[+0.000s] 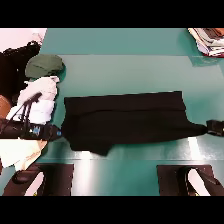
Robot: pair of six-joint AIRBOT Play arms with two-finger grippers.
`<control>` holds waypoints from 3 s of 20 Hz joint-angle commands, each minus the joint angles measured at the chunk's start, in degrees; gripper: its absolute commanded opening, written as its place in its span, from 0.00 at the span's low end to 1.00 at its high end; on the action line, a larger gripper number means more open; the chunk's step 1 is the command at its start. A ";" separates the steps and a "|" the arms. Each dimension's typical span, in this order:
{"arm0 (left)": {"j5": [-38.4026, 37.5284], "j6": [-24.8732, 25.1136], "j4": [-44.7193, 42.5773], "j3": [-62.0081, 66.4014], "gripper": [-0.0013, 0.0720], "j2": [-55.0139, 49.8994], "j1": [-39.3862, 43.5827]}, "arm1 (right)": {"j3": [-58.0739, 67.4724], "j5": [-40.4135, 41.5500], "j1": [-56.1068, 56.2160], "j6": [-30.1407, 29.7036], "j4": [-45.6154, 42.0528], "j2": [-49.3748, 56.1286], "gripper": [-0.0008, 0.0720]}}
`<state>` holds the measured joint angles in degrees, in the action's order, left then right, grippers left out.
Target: Fold the shirts.
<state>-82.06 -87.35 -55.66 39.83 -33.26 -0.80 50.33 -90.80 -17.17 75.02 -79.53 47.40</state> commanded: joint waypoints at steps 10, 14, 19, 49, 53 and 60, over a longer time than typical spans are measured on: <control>30.71 5.29 -2.16 14.67 0.05 -42.16 -0.02 | 33.44 8.96 9.55 2.12 6.67 43.12 0.03; 30.47 5.20 0.20 22.25 0.45 -48.17 -0.02 | 40.28 9.38 8.79 2.10 13.11 50.23 0.47; 21.75 5.33 1.01 28.26 0.75 -48.02 -0.02 | 42.10 4.26 4.07 -0.92 15.56 51.15 0.58; 31.89 -0.81 8.85 52.17 0.05 -76.83 34.88 | 39.60 2.36 14.29 -2.47 42.53 32.94 0.03; 29.99 -0.92 5.86 52.13 0.05 -77.11 34.86 | 45.38 4.79 22.23 -1.38 42.53 32.96 0.03; 28.59 -0.74 4.61 52.28 0.05 -73.79 32.61 | 48.65 7.65 32.33 -1.44 42.51 33.00 0.03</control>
<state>-52.93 -88.12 -50.11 91.92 -108.95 33.08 97.91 -84.95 11.35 73.38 -36.99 80.42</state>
